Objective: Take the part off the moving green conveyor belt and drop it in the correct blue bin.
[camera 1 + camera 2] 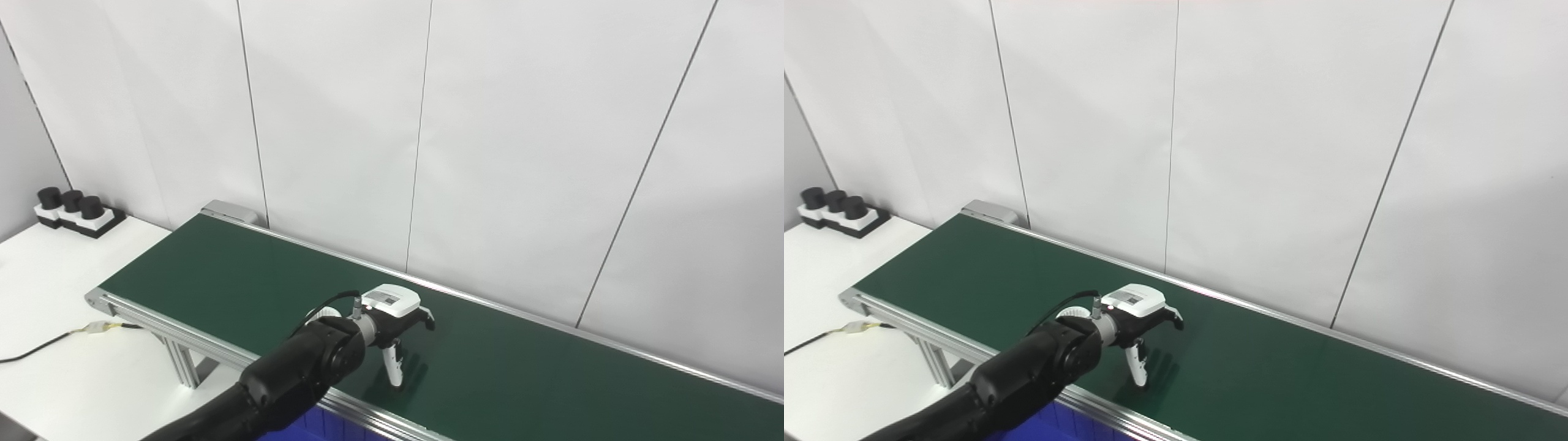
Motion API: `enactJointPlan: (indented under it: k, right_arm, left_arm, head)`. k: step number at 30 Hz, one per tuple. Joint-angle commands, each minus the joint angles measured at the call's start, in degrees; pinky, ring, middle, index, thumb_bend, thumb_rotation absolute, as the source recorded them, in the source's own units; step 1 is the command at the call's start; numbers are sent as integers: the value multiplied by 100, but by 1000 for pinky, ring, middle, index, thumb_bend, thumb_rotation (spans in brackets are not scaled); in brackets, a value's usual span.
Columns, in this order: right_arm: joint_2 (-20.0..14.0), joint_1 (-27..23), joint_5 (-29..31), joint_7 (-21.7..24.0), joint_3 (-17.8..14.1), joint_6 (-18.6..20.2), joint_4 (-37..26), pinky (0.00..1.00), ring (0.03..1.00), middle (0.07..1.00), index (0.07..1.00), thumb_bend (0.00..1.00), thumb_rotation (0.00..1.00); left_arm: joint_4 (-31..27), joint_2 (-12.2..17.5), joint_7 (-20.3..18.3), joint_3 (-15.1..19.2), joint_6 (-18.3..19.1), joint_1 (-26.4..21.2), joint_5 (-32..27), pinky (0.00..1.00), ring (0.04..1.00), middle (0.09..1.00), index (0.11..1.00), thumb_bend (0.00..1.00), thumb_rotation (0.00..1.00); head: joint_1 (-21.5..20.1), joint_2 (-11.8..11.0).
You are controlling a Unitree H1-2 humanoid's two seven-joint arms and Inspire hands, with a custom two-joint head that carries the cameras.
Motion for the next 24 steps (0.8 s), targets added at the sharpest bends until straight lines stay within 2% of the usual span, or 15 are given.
enactJointPlan:
  k: [1, 4, 7, 15, 20, 24]
  right_arm:
    - [52, -26, -38, -46, 21, -88, -205, 703, 789, 841, 940, 339, 817]
    - [71, -27, -33, -35, 50, -95, -232, 690, 782, 837, 931, 337, 813]
    - [94, -42, -64, -68, 63, -109, -198, 686, 776, 832, 926, 381, 800]
    - [139, -1, -130, -123, 110, -113, -266, 653, 756, 814, 914, 475, 787]
    - [133, 5, -124, -118, 130, -153, -279, 645, 752, 815, 913, 435, 756]
    - [138, 18, -142, -131, 137, -141, -310, 640, 748, 813, 909, 440, 750]
  left_arm:
    - [-133, 220, -3, 7, -149, -211, 38, 930, 863, 877, 791, 901, 18]
    - [-141, 286, -55, -24, -216, -147, 39, 938, 864, 882, 791, 903, 14]
    - [-143, 324, -49, -32, -270, -86, 20, 936, 855, 868, 786, 907, 9]
    - [-196, 362, 45, -5, -471, 77, 48, 915, 838, 852, 771, 896, 0]
    - [-169, 367, 86, -2, -570, 127, 97, 906, 828, 842, 762, 887, 0]
    - [-117, 352, 158, -3, -654, 155, 98, 896, 821, 835, 757, 882, 0]
  head:
    - [-7, 5]
    - [-189, 82]
    - [-350, 142]
    - [-501, 209]
    - [-520, 235]
    - [-548, 245]
